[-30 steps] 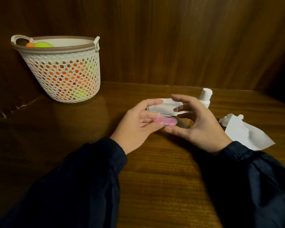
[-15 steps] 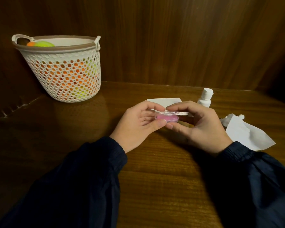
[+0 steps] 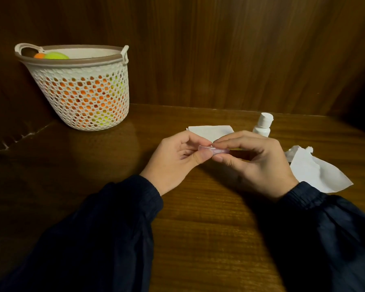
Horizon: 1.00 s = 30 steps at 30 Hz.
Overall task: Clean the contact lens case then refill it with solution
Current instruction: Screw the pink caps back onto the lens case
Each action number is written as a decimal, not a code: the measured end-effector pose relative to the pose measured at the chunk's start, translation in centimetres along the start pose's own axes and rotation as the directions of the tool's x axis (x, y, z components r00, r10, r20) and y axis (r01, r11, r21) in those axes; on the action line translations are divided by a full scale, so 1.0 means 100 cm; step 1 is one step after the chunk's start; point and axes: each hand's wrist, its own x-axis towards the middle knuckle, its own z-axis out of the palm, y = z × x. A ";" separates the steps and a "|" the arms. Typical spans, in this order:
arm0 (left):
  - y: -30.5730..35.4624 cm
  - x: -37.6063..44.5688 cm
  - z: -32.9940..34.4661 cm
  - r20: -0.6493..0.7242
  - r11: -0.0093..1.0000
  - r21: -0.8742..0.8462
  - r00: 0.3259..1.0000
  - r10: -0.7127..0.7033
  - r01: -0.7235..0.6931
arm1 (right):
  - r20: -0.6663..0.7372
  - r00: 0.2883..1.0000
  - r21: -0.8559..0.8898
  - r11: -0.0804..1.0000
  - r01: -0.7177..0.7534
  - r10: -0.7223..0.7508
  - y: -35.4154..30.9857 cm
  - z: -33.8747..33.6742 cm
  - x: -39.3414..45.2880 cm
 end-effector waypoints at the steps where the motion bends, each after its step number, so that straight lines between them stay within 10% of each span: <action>1: -0.001 0.000 0.000 0.001 1.000 0.002 1.000 0.002 -0.002 | 0.003 1.000 -0.003 1.000 -0.001 0.001 -0.001 0.000 0.000; 22: -0.013 0.000 -0.006 0.134 0.850 0.527 0.984 -0.119 0.031 | 0.342 0.868 -0.074 0.931 -0.358 0.361 0.013 -0.006 -0.003; 30: -0.001 -0.021 -0.001 -0.178 0.879 0.476 0.981 0.071 0.023 | -0.019 0.910 -0.064 0.908 -0.414 0.413 -0.016 -0.006 -0.020</action>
